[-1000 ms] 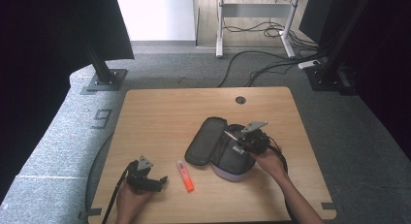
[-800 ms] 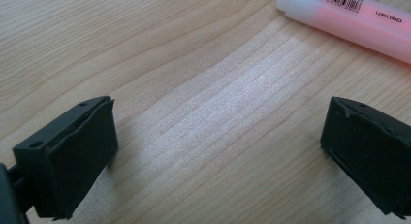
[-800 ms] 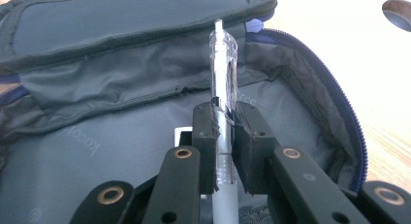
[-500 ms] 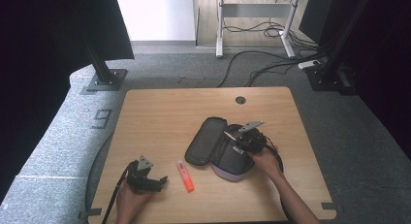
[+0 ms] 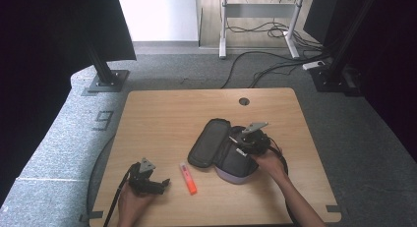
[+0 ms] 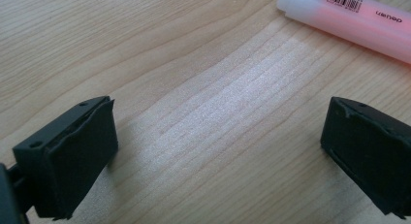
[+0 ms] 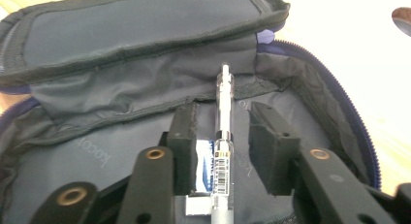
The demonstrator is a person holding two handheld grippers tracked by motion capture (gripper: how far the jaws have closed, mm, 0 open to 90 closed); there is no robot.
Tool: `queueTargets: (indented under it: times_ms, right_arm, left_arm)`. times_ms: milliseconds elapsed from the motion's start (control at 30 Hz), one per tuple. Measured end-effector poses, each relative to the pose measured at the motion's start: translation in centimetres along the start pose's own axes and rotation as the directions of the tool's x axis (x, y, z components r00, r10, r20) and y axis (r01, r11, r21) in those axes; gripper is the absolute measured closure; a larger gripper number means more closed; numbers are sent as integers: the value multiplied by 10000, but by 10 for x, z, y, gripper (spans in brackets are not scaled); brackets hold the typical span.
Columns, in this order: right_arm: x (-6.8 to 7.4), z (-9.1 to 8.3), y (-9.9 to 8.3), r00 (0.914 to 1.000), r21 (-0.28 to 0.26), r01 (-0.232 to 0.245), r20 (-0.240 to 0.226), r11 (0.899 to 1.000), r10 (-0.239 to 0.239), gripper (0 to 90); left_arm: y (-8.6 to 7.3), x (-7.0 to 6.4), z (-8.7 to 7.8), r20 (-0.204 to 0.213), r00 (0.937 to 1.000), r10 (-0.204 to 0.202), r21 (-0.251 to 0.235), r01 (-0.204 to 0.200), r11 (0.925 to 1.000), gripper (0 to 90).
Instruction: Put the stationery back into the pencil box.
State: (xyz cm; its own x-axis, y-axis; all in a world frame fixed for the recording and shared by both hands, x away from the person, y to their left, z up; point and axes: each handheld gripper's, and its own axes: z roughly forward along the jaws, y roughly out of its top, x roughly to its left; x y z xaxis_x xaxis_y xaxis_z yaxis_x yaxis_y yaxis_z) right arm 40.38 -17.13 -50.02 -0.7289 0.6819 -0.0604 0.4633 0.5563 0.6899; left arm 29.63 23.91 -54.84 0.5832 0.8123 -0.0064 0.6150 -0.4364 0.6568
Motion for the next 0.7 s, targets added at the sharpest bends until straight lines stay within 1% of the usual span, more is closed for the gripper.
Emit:
queueTargets:
  times_ms: [133,200,333,400,467,567,700]
  right_arm:
    - [3,-5,2,10000,-34,53,-14,10000,-53,540]
    - [5,-8,3,10000,32,90,9,10000,-90,498]
    - [10,-13,3,9993,57,387,-3,9992,-387,413]
    - [12,-16,4,9985,33,547,-4,9985,-547,387]
    - [15,-19,4,9982,-1,596,-29,9982,-596,370]
    - [21,-24,6,9969,-68,767,-193,9970,-768,350]
    - [28,-27,8,9960,-153,798,-389,9967,-804,333]
  left_arm:
    - [0,0,0,-1,10000,-2,-1,2,10000,0]
    - [0,0,0,-2,10000,1,-2,-1,10000,0]
    - [0,0,0,-1,10000,0,-3,0,10000,0]
    - [0,0,0,-1,10000,0,-4,0,10000,0]
    - [0,0,0,-5,10000,-8,-5,8,10000,0]
    - [0,0,0,-5,10000,-5,-4,5,10000,0]
    - [0,0,0,-5,10000,-5,-4,5,10000,0]
